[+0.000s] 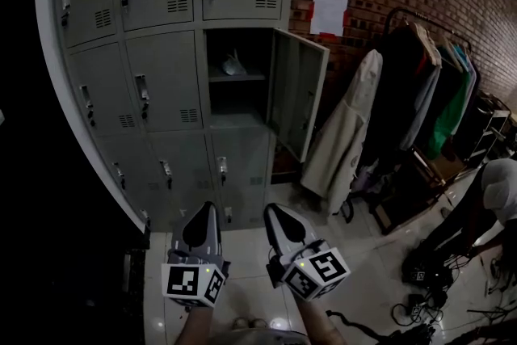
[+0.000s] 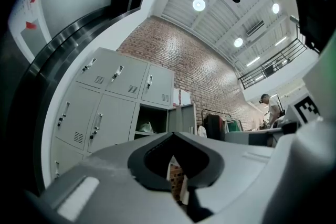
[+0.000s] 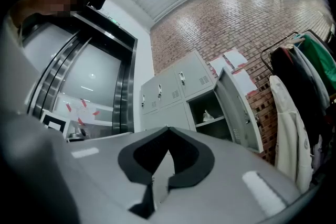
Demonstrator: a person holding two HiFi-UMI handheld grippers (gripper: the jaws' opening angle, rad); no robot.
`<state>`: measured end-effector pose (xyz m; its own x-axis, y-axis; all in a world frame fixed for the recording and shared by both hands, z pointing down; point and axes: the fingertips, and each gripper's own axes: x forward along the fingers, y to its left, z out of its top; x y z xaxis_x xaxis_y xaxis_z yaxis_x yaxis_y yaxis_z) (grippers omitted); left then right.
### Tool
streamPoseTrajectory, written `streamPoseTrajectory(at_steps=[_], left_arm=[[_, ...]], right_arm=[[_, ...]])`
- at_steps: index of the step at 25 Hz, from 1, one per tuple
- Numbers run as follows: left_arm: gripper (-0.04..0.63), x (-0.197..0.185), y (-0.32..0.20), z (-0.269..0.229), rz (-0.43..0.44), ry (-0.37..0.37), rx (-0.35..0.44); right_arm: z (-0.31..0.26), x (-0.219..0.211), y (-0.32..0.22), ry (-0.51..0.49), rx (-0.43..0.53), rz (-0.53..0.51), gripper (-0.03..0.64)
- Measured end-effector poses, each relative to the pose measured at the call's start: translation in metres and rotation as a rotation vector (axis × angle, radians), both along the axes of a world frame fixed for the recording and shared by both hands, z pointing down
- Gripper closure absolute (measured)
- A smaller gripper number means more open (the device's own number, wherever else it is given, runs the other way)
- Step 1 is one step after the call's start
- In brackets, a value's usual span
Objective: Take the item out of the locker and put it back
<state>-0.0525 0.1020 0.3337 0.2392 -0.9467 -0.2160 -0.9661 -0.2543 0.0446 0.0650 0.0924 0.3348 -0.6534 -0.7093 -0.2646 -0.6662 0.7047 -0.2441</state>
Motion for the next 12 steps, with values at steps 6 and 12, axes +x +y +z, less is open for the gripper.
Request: streamPoseTrajectory(at_steps=[6, 12], left_arm=[[0.591, 0.002, -0.007, 0.001, 0.021, -0.001, -0.001], [0.591, 0.001, -0.012, 0.005, 0.026, 0.002, -0.006]], right_arm=[[-0.004, -0.001, -0.007, 0.002, 0.01, 0.014, 0.614], [0.006, -0.01, -0.014, 0.064, 0.013, 0.031, 0.615]])
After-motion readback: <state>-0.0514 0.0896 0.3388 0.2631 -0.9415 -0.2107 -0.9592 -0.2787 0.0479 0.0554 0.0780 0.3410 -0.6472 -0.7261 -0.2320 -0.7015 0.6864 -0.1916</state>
